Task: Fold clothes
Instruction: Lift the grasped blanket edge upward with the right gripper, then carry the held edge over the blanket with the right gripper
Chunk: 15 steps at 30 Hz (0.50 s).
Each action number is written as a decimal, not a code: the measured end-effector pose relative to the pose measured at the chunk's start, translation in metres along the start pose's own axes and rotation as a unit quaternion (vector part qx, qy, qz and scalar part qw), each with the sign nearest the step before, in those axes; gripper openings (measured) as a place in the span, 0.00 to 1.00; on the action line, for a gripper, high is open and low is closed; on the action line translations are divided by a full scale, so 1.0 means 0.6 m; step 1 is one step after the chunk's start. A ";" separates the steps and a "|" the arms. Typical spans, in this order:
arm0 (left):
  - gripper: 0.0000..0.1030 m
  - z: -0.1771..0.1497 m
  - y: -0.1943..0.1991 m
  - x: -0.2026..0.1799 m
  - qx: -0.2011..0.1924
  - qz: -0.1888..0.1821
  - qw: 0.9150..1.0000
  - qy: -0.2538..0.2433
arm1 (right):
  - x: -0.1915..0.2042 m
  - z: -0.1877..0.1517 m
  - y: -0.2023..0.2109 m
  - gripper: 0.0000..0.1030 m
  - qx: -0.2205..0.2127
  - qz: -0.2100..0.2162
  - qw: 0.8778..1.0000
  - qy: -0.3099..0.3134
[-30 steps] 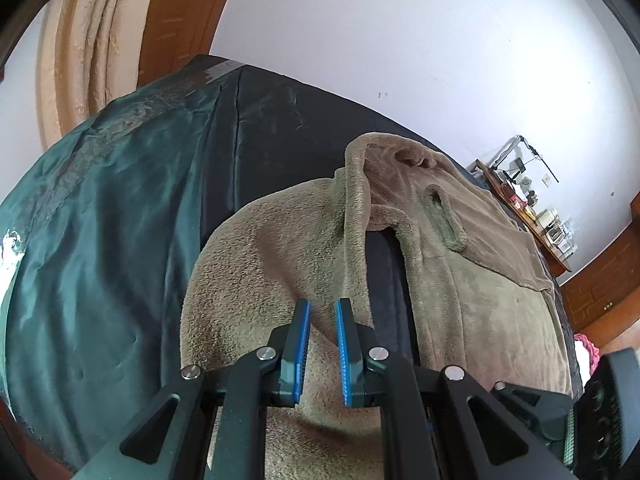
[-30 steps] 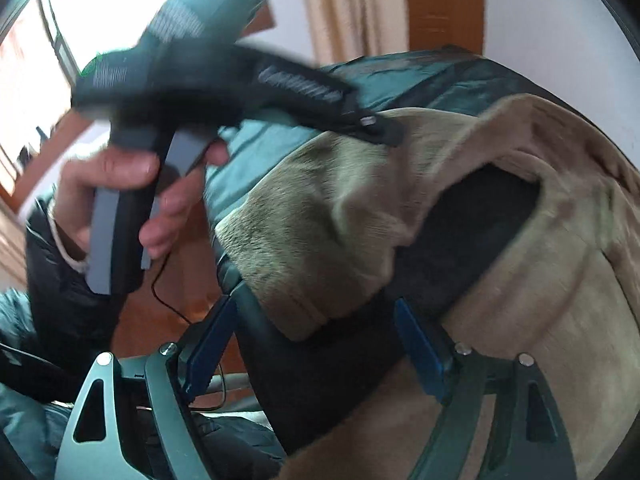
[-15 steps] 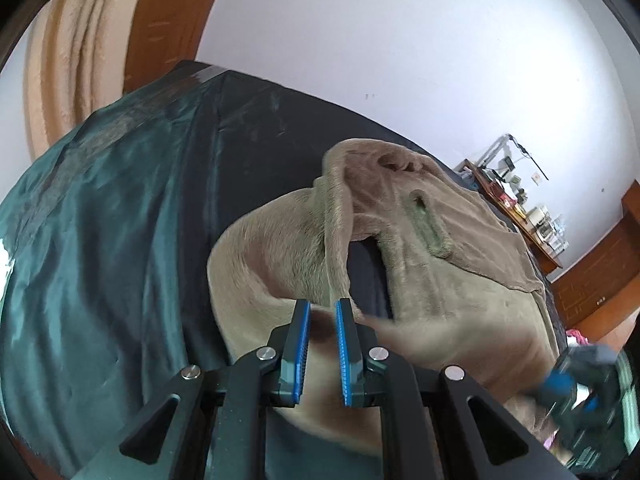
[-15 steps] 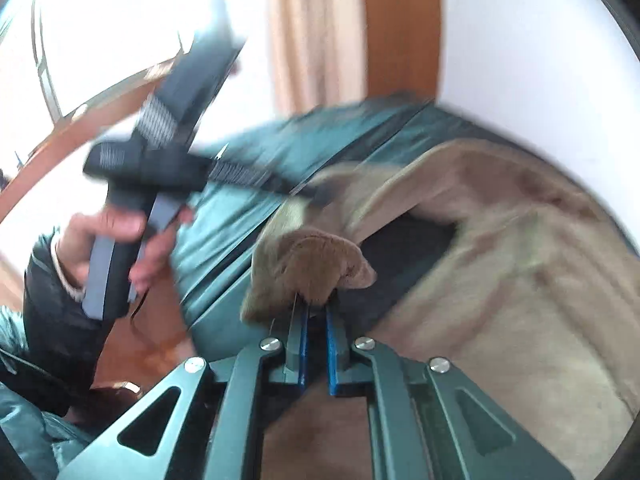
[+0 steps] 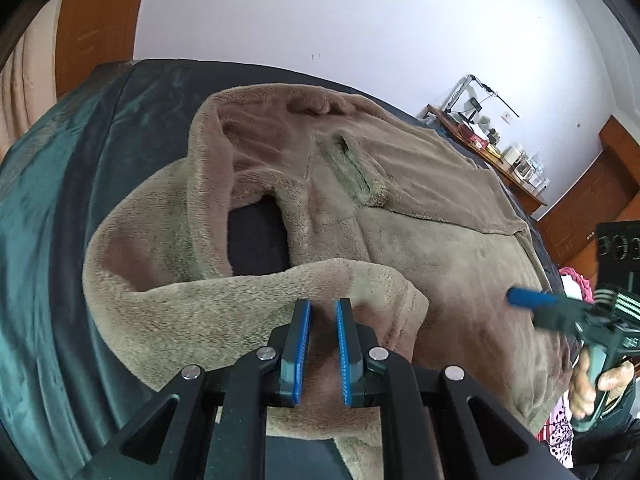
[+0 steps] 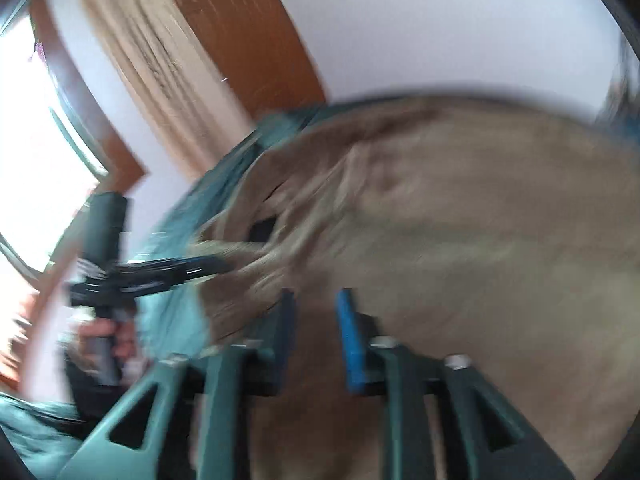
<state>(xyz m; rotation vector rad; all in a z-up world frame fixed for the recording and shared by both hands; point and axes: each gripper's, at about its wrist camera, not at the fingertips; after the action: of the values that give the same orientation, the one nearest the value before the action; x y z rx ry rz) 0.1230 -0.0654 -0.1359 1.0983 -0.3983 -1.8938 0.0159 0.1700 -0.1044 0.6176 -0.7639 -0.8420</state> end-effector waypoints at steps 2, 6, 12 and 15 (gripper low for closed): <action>0.13 -0.003 0.002 0.003 -0.002 -0.001 1.000 0.007 | -0.001 -0.004 -0.022 0.58 0.034 0.058 0.997 -0.031; 0.13 -0.007 0.004 0.010 -0.006 -0.006 1.000 0.015 | 0.017 0.005 -0.085 0.56 0.088 0.100 0.989 -0.059; 0.13 -0.012 0.003 0.022 -0.010 -0.017 1.000 0.021 | 0.055 0.027 -0.157 0.43 0.120 0.040 0.992 -0.017; 0.13 -0.012 0.004 0.026 -0.011 -0.025 0.999 0.022 | 0.074 0.032 -0.184 0.43 0.129 0.033 0.991 -0.009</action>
<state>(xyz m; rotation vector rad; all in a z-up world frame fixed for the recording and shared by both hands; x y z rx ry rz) 0.1267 -0.0787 -0.1468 1.1430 -0.3272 -1.9085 -0.0265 0.0715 -0.1596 0.8106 -0.9135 -0.6930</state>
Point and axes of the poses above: each gripper's, at about its wrist camera, not at the fingertips, and y roughly against the way its jaws point, x to its left, z to its top, and after that the axes turned 13 degrees about -z, right-handed
